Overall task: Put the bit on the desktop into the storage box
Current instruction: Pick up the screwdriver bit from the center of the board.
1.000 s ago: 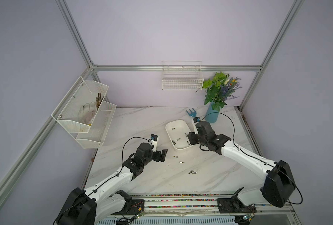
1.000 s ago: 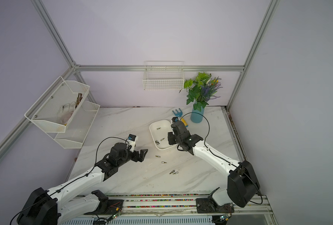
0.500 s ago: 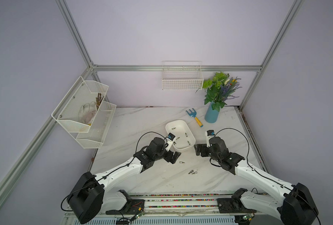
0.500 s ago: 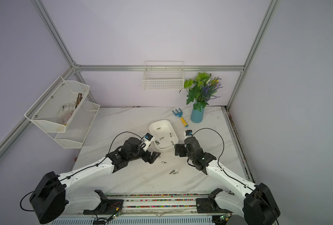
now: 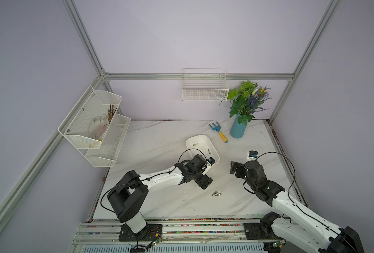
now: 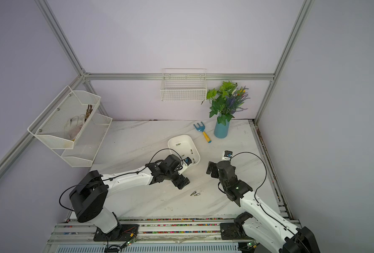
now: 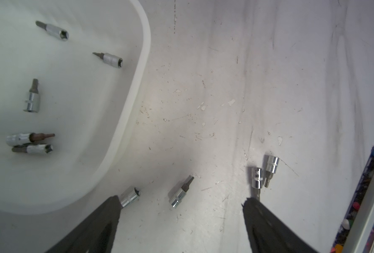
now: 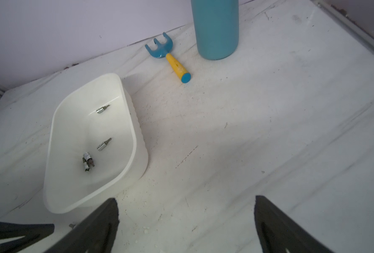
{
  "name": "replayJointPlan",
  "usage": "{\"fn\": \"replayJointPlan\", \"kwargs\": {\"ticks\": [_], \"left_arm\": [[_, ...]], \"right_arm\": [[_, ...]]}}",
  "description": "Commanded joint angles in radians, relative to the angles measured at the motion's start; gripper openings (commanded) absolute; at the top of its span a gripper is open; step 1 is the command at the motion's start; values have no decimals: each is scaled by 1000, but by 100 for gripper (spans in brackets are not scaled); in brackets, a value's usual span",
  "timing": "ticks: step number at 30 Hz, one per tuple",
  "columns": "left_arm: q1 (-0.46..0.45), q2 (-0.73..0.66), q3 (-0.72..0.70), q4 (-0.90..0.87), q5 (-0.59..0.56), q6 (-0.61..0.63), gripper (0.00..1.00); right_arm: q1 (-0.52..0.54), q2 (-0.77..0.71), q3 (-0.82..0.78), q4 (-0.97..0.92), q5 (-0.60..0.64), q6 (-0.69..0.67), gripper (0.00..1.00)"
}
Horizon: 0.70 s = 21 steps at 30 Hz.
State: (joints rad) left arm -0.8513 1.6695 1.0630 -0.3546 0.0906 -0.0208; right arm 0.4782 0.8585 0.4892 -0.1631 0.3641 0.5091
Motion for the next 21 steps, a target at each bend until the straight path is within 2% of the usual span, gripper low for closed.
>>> {"fn": "replayJointPlan", "kwargs": {"ticks": [1,8,21], "left_arm": [[-5,22,63,-64,49,24,83],[-11,101,127,-131,47,22,71],[-25,175,157,-178,-11,20,61]], "right_arm": [[-5,-85,-35,47,89,24,100],[-4,-191,-92,81,116,23,100],[-5,-181,-93,88,111,19,100]]}}
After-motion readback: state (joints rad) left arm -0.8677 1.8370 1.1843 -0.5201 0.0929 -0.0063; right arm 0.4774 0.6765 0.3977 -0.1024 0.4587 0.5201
